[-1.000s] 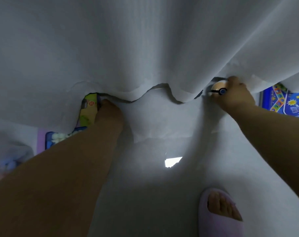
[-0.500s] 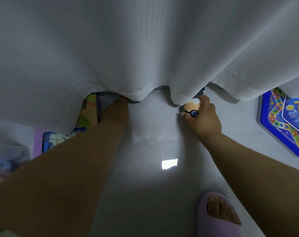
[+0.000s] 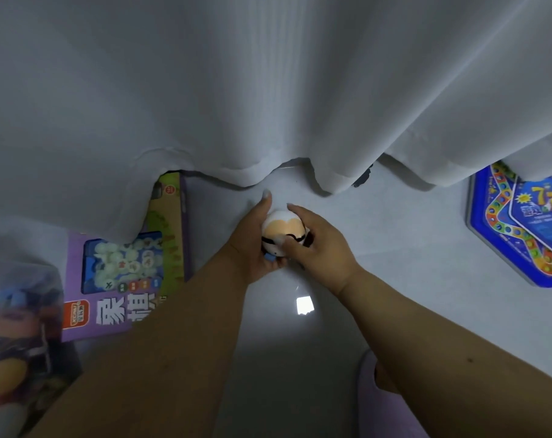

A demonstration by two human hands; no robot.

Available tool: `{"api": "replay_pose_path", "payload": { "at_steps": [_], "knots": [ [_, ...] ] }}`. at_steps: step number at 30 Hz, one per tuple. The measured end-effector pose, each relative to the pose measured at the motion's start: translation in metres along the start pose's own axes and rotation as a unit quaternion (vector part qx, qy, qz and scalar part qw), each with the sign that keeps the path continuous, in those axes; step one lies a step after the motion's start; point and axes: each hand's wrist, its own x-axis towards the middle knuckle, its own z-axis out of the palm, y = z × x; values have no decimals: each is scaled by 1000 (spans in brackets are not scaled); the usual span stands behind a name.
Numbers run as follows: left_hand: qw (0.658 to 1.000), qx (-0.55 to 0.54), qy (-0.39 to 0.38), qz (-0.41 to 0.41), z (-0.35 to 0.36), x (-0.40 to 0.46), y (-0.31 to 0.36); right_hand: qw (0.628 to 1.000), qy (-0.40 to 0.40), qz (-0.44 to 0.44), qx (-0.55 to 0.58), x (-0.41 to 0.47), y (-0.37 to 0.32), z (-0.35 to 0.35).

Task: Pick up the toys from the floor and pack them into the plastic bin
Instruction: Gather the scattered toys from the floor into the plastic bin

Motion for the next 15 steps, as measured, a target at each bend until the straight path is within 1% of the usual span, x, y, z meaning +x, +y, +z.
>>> {"api": "replay_pose_path", "payload": {
  "at_steps": [1,2,3,4,5,6,7,8,11,13,15],
  "knots": [
    [1000,7,-9,-3,1,0,-2,1000,15,-5,12,0,0,-2],
    [1000,20,-10,0,2,-1,-4,998,65,-9,21,1,2,-6],
    [1000,26,-7,-3,4,-2,-4,990,138,3,21,3,6,-12],
    [1000,27,-4,-10,7,-3,-3,976,215,29,11,7,12,-21],
    [999,28,-4,-15,9,-2,-1,960,273,68,-11,15,20,-33],
    [999,35,-12,-19,11,-1,1,947,296,111,-48,24,27,-47],
    [998,55,-21,-23,15,-1,4,943,282,143,-100,36,33,-60],
    [995,83,-38,-29,21,-2,7,945,244,157,-150,49,40,-73],
    [979,171,-100,-39,44,-1,15,951,123,116,-257,86,48,-99],
    [977,179,-107,-33,58,1,19,941,46,99,-321,102,52,-102],
    [985,148,-86,-17,65,8,25,936,34,99,-335,107,53,-99]
  ]
}}
